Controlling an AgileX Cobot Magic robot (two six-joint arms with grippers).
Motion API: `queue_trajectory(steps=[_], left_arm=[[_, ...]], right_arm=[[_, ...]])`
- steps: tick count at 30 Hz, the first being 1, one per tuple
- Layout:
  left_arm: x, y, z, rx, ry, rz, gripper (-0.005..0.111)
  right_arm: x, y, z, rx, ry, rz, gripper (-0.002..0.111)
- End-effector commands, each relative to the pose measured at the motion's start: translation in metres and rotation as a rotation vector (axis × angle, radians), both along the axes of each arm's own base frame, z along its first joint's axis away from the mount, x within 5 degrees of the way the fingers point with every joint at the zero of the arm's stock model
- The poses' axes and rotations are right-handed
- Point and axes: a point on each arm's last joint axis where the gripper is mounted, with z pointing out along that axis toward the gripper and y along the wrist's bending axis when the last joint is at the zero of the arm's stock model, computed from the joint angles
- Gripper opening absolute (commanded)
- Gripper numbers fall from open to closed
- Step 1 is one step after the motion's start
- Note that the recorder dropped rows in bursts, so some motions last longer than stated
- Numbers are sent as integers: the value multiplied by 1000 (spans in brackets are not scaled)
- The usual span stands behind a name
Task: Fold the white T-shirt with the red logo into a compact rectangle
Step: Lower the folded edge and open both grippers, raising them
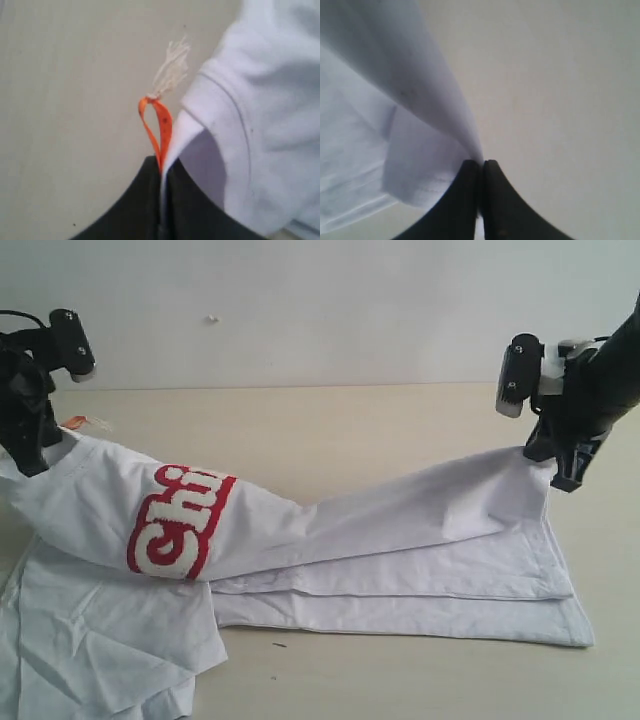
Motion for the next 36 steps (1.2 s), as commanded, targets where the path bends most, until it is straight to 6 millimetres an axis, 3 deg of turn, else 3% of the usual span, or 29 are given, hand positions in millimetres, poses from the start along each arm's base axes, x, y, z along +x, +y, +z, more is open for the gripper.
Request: queue_trajectory(steps=[1, 3, 9, 12, 15, 18, 20, 27, 33, 36], left_arm=[[24, 3, -29, -30, -121, 23, 2], [37, 10, -41, -87, -209, 110, 15], [50, 30, -64, -177, -282, 272, 47], [54, 39, -67, -196, -314, 310, 60], [55, 43, -65, -205, -340, 324, 61], [56, 45, -61, -218, -356, 343, 61], [55, 45, -56, -226, -365, 351, 61], [51, 55, -24, -274, -433, 422, 61], [35, 61, -2, -263, -340, 480, 61], [23, 56, -2, -231, -221, 485, 61]], right_arm=[[25, -9, -19, -29, -168, -108, 0], [37, -13, -30, -35, -268, -164, 0], [43, -15, -56, -42, -270, -178, 3], [46, -16, -53, -25, -311, -223, 21], [47, -16, -53, -20, -318, -234, 42], [46, -16, -52, -14, -310, -239, 70], [45, -16, -48, -16, -308, -233, 75], [36, -13, -24, 22, -268, -254, 75], [-5, -1, -27, -33, 151, 131, 56], [-18, 2, -26, 4, 283, 163, 56]])
